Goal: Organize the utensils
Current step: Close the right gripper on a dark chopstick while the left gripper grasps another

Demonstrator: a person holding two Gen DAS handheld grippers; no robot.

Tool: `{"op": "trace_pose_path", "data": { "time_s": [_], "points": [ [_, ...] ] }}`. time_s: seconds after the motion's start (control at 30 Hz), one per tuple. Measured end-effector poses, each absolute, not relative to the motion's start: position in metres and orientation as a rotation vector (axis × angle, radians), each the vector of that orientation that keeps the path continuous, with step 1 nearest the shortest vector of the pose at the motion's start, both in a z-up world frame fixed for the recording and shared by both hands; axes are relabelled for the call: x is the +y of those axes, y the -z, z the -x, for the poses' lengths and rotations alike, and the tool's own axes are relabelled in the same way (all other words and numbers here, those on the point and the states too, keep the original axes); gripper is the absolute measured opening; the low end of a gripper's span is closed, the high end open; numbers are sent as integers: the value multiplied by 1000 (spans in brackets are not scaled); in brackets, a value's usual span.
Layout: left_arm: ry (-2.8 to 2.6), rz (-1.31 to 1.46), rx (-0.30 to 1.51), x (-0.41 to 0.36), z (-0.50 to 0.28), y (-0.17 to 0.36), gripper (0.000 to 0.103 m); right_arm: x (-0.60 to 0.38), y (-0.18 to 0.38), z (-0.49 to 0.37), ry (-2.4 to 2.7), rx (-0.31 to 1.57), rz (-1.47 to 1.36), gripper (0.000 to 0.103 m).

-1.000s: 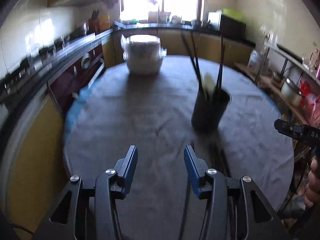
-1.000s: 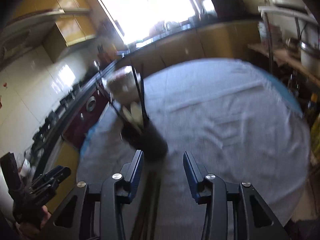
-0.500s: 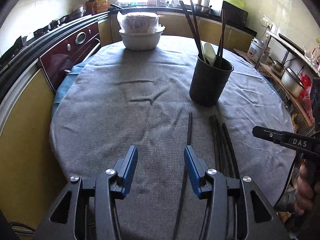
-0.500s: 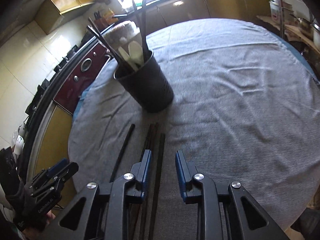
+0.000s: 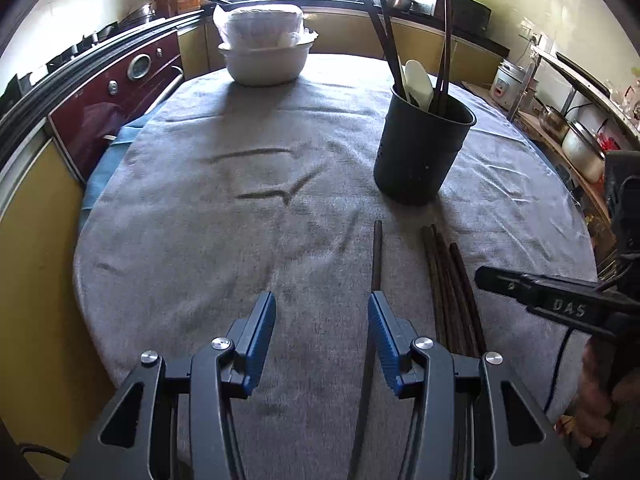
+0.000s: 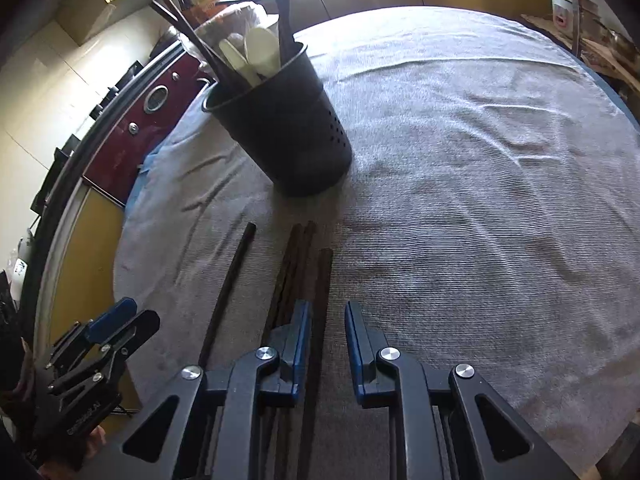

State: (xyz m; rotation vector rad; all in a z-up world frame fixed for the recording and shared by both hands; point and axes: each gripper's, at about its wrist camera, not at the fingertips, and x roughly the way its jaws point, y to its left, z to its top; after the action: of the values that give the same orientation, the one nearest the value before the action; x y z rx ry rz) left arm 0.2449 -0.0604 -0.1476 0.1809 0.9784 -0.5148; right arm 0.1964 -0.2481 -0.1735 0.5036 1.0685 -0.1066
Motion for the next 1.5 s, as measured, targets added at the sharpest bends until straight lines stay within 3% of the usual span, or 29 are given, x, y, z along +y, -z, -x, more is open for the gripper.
{"op": "trace_pose_path", "data": {
  "time_s": [0.63, 0.93, 1.2, 1.5],
  "points": [
    [604, -168, 1058, -78, -267, 166, 49, -239, 184, -224, 140, 1135, -436, 17],
    [613, -180, 1102, -93, -280, 171, 49, -246, 178, -228, 207, 1148, -377, 7],
    [605, -226, 1154, -117, -297, 180, 49, -279, 183, -225, 194, 1175, -567, 11],
    [600, -273, 1181, -141, -308, 187, 40, -254, 185, -239, 210, 1216, -425, 13]
  ]
}}
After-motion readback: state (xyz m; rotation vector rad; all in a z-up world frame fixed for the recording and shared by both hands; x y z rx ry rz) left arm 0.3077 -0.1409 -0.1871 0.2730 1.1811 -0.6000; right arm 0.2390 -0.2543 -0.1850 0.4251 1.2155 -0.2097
